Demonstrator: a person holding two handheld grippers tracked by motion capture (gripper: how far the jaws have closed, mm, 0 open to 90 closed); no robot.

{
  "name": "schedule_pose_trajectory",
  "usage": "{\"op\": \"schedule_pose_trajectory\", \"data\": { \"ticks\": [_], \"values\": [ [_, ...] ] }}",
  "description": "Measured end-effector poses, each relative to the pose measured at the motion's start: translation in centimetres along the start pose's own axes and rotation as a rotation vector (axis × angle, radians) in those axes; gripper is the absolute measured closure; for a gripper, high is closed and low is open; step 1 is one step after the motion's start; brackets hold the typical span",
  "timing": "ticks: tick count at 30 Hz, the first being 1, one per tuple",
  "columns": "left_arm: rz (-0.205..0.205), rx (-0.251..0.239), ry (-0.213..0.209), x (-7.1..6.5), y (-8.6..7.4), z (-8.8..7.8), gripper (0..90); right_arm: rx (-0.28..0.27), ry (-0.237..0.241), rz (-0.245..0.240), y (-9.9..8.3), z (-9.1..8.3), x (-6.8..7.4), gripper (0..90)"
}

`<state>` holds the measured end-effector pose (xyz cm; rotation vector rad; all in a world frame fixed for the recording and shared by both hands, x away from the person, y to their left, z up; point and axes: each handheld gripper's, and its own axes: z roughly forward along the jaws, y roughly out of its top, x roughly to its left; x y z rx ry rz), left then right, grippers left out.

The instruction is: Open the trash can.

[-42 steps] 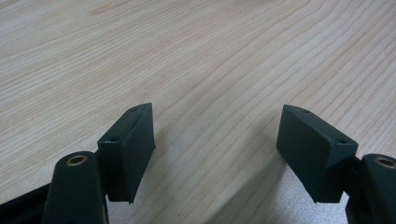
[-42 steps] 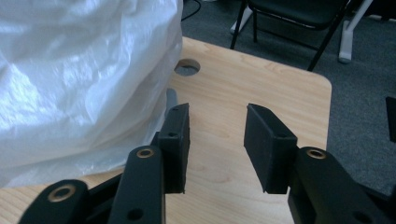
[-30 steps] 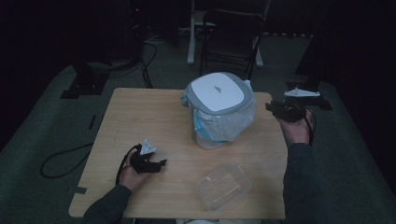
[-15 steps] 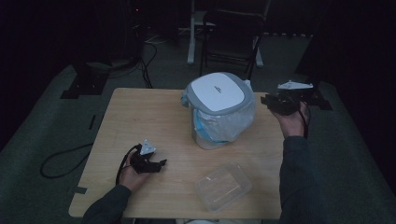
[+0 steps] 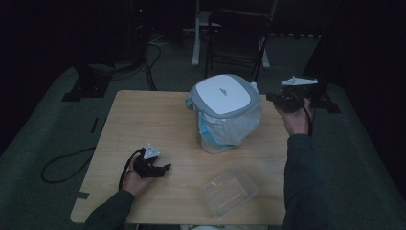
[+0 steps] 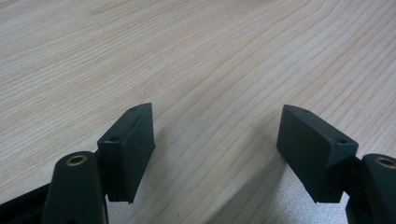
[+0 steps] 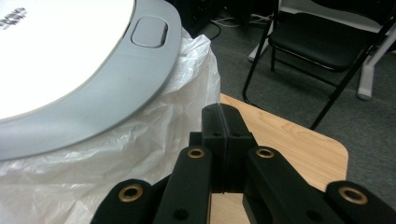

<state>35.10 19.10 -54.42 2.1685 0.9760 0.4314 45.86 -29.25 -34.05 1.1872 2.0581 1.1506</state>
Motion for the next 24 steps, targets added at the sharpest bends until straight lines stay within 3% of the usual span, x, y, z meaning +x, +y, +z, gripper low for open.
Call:
{"op": "schedule_pose_trajectory", "data": {
  "ticks": [15, 24],
  "values": [
    [-0.001, -0.001, 0.000, 0.0, 0.0, 0.0, 28.6, -0.054, 0.015, 0.032, 1.8, 0.6, 0.5, 90.0],
    [-0.001, -0.002, 0.000, 0.0, 0.0, 0.0, 28.5, -0.068, 0.033, 0.017, 2.8, 1.3, 1.4, 90.0]
  ]
}}
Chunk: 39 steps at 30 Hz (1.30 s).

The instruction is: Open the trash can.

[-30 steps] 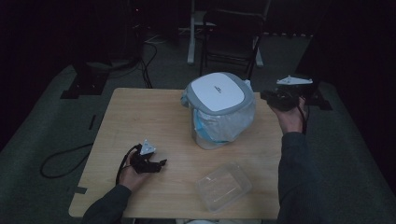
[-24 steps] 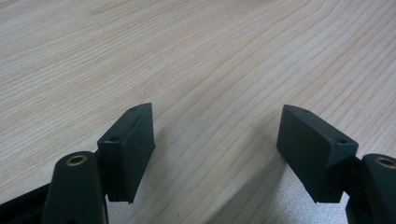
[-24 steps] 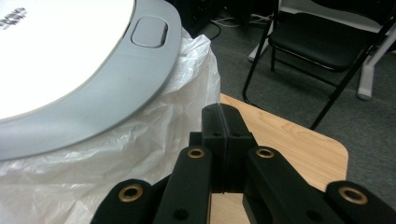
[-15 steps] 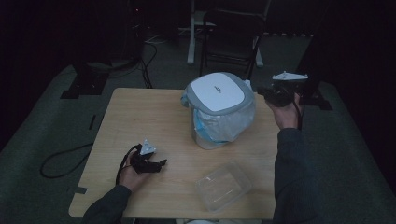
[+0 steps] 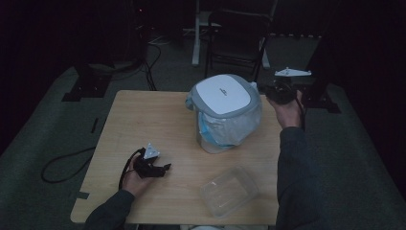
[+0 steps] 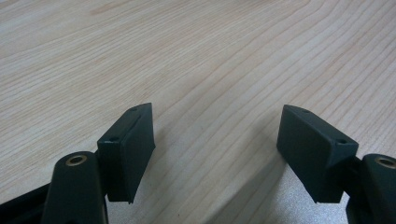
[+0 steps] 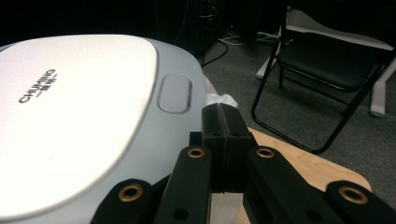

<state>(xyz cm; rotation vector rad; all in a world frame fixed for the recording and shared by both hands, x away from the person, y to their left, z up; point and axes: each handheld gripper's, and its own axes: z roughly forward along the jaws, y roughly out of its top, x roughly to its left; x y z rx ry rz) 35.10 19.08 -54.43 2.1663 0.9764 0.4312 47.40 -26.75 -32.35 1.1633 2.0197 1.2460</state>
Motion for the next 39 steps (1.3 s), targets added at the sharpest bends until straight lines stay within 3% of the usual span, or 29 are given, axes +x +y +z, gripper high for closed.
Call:
{"op": "schedule_pose_trajectory", "data": {
  "ticks": [16, 27, 39],
  "values": [
    [-0.001, -0.001, 0.001, 0.0, 0.0, 0.0, 28.5, 0.010, 0.020, -0.011, 1.2, 2.2, 1.2, 90.0],
    [0.000, -0.001, 0.001, 0.0, 0.0, 0.0, 28.5, 0.017, 0.028, -0.031, 1.7, 2.7, 1.7, 90.0],
    [-0.001, -0.001, 0.001, 0.0, 0.0, 0.0, 28.5, 0.024, 0.045, -0.021, 1.7, 2.8, 1.4, 90.0]
  ]
}}
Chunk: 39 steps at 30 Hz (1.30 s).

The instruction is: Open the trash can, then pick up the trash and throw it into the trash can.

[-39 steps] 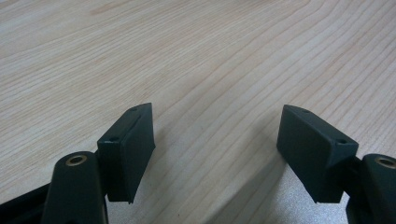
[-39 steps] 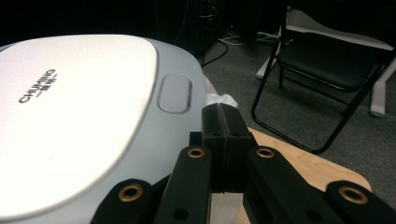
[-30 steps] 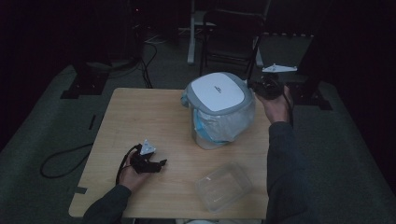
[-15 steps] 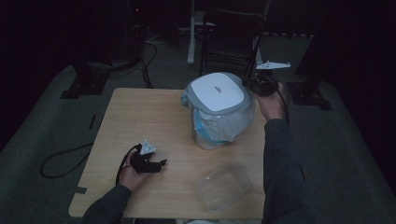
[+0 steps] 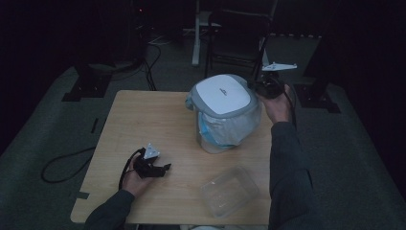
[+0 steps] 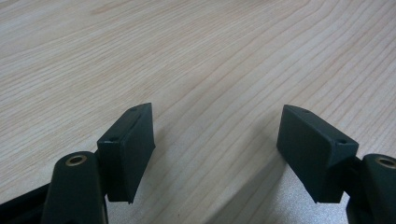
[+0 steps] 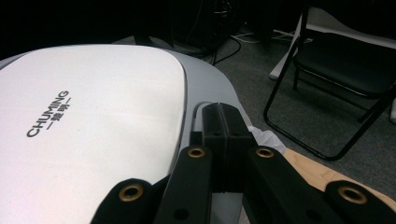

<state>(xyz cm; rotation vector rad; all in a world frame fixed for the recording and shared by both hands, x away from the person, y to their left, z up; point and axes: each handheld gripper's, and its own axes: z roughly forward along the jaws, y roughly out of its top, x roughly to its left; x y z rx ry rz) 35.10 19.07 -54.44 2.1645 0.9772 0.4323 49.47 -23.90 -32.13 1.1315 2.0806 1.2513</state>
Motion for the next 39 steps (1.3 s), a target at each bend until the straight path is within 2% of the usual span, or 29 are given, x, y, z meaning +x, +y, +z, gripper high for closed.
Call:
{"op": "schedule_pose_trajectory", "data": {
  "ticks": [6, 9, 12, 15, 20, 26, 32, 39],
  "values": [
    [0.000, 0.001, -0.001, 0.0, 0.0, 0.0, 28.3, -0.005, 0.015, 0.013, 0.0, 0.0, -0.1, 90.0],
    [0.001, 0.001, -0.001, 0.0, 0.0, 0.0, 28.2, -0.009, 0.009, 0.004, 0.0, -0.1, 0.0, 90.0],
    [0.002, 0.002, -0.001, 0.0, 0.0, 0.0, 28.1, -0.008, -0.015, -0.008, 0.0, -0.3, 0.2, 82.0],
    [0.002, 0.002, -0.001, 0.0, 0.0, 0.0, 28.1, -0.014, -0.023, -0.014, -0.3, -0.7, 0.3, 77.8],
    [0.002, 0.001, -0.003, 0.0, 0.0, 0.0, 28.0, -0.036, -0.044, 0.013, -1.1, -1.5, -0.5, 72.8],
    [0.006, 0.003, -0.003, 0.0, 0.0, 0.0, 28.0, -0.074, -0.046, 0.043, -2.2, -2.8, -1.3, 67.7],
    [0.005, 0.003, -0.003, 0.0, 0.0, 0.0, 28.0, -0.082, -0.064, 0.048, -3.4, -3.7, -1.9, 65.6],
    [0.003, 0.003, -0.004, 0.0, 0.0, 0.0, 28.0, -0.069, -0.118, 0.039, -5.2, -4.9, -2.8, 61.0]
  ]
}}
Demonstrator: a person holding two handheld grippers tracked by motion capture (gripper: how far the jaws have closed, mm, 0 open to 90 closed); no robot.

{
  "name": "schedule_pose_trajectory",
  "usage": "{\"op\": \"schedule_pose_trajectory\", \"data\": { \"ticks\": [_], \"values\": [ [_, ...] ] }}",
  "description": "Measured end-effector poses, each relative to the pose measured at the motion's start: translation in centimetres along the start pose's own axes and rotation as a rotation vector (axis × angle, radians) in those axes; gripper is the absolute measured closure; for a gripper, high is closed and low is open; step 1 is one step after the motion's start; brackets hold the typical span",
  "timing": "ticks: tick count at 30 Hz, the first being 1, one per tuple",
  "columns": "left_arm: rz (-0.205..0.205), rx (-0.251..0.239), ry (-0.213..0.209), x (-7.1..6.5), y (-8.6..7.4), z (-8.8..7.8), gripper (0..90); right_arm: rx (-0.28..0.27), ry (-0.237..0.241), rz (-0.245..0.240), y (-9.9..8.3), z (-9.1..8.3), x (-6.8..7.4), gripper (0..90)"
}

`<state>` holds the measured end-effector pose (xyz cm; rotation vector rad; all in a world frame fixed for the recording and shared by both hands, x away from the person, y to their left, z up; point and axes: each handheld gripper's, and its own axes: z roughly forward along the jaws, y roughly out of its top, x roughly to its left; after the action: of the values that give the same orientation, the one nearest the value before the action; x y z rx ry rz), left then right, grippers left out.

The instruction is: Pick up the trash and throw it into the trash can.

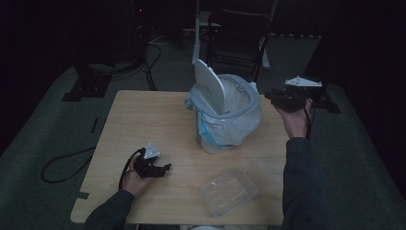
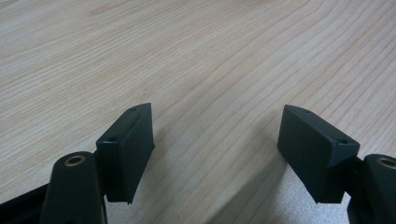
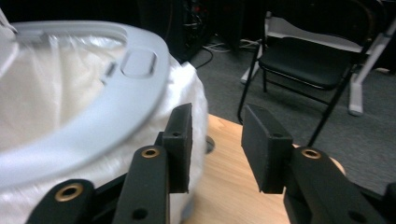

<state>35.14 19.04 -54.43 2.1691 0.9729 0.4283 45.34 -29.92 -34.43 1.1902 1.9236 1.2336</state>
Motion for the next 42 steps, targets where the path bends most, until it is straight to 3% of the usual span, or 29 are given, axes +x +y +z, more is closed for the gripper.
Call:
{"op": "schedule_pose_trajectory", "data": {
  "ticks": [11, 20, 22, 24, 26, 30, 36, 37, 39, 42],
  "values": [
    [0.005, 0.003, -0.005, 0.0, 0.0, 0.0, 26.0, 0.075, -0.049, -0.056, -4.4, 0.7, 0.5, 54.6],
    [0.005, 0.001, -0.006, -0.1, 0.0, 0.0, 26.0, 0.118, -0.037, -0.027, -7.7, 2.3, 0.7, 52.2],
    [-0.003, 0.004, -0.015, -0.1, 0.1, -0.3, 35.1, 0.128, -0.036, -0.025, -8.4, 2.4, 0.7, 52.0],
    [-0.007, -0.011, -0.046, -0.4, 0.3, -0.6, 42.5, 0.143, -0.037, -0.023, -9.3, 2.6, 0.7, 51.9],
    [0.018, -0.039, -0.064, -0.9, 0.7, -1.1, 49.2, 0.156, -0.038, -0.013, -10.1, 2.8, 0.6, 51.8],
    [0.040, -0.081, -0.118, -1.9, 1.6, -1.7, 53.7, 0.185, -0.041, -0.006, -11.5, 3.3, 0.7, 51.5],
    [0.060, -0.136, -0.240, -3.7, 3.3, -2.3, 62.2, 0.227, -0.042, -0.016, -13.2, 4.1, 1.1, 50.9],
    [0.060, -0.136, -0.240, -3.7, 3.3, -2.3, 63.1, 0.227, -0.042, -0.016, -13.2, 4.1, 1.1, 50.9],
    [0.078, -0.167, -0.297, -4.9, 4.2, -2.5, 64.6, 0.248, -0.041, -0.009, -14.0, 4.4, 1.1, 50.8],
    [0.095, -0.170, -0.366, -6.2, 5.1, -2.3, 64.5, 0.259, -0.038, -0.001, -14.6, 4.6, 1.1, 50.8]
  ]
}}
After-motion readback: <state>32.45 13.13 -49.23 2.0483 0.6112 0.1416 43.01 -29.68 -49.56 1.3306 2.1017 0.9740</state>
